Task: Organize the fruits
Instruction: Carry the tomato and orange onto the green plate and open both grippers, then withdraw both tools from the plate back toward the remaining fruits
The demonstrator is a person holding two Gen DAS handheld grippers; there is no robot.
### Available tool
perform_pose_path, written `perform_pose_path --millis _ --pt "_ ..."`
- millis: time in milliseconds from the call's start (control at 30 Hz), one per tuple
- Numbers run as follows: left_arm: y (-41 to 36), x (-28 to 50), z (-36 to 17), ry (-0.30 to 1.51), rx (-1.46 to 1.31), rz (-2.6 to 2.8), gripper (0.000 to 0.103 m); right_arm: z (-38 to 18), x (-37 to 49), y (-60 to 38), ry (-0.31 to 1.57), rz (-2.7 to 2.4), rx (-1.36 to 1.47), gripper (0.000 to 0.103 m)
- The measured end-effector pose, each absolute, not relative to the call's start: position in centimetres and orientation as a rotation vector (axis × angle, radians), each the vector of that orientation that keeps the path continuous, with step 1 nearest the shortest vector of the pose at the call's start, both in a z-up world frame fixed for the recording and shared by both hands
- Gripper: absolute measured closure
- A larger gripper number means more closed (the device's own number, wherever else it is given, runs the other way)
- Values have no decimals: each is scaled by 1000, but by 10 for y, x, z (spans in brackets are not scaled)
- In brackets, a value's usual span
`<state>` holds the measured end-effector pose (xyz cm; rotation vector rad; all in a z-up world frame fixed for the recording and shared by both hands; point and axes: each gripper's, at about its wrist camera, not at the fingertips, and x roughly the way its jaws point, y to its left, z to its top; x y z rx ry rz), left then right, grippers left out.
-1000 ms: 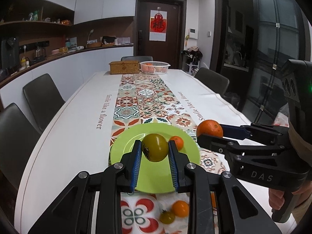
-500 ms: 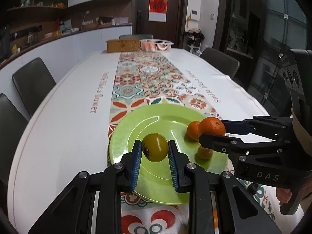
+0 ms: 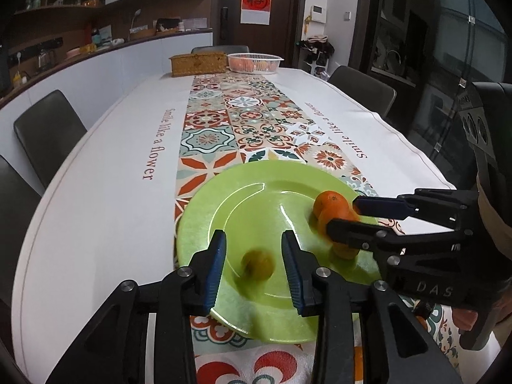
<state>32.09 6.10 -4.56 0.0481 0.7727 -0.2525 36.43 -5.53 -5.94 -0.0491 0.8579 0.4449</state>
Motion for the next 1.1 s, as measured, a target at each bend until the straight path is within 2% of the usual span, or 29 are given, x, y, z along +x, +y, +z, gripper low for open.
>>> perform_pose_path --millis 333,533,800,1100 --pt "59 275 -17 704 99 -207 68 -35 329 -64 782 427 -69 60" --pt "56 239 5 647 85 -213 63 -13 290 -69 718 440 -75 60" --pt "53 195 22 606 67 -201 55 12 244 -80 645 422 -60 60" --pt "47 155 26 575 68 -181 43 14 206 -91 635 413 -30 59"
